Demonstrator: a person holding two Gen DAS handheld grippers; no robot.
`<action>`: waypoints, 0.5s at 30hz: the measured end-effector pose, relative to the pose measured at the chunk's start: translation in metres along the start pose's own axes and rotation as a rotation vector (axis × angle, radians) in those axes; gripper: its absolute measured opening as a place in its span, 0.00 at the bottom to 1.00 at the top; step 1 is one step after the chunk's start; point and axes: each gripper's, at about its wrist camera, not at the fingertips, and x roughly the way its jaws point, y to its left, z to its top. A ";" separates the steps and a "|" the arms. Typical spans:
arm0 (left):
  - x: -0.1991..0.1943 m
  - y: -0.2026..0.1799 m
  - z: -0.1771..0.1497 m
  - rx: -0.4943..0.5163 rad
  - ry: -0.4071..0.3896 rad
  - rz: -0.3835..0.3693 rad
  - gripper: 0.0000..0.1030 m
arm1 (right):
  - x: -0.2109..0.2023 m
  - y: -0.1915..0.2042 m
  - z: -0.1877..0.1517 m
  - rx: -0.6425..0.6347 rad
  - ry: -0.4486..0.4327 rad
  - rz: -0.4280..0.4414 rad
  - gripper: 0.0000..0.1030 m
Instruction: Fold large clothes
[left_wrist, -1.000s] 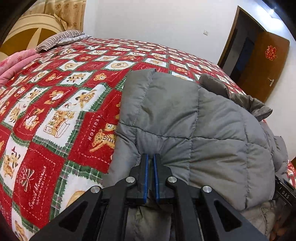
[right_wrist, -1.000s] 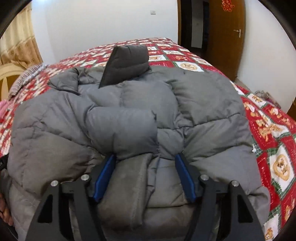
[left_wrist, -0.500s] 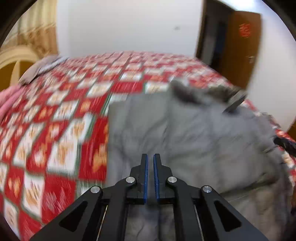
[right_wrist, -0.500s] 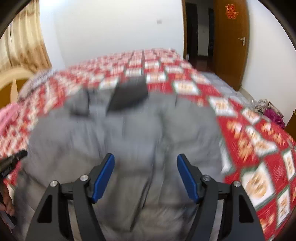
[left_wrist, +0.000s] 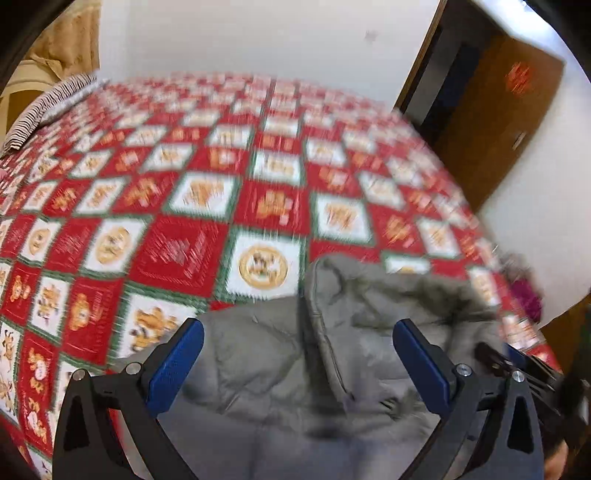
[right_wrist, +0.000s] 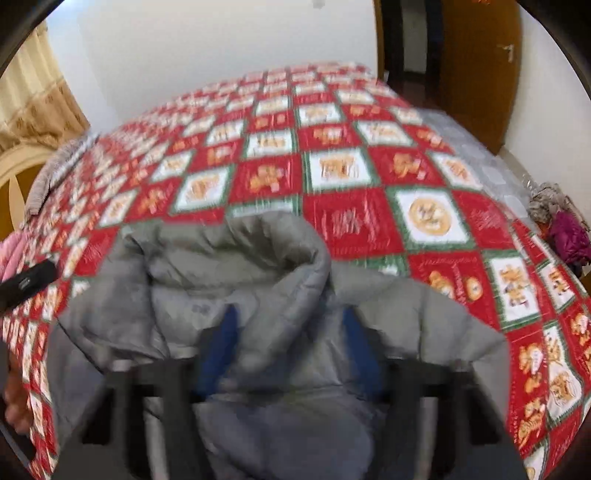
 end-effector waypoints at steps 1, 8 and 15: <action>0.014 -0.004 -0.001 0.020 0.042 0.013 0.99 | 0.005 -0.004 -0.005 -0.017 0.024 -0.004 0.19; 0.028 -0.014 -0.036 0.145 0.015 -0.025 0.12 | 0.014 -0.046 -0.048 -0.029 -0.009 0.020 0.14; 0.039 0.027 -0.082 0.038 -0.127 0.002 0.12 | 0.014 -0.052 -0.063 0.008 -0.127 0.066 0.15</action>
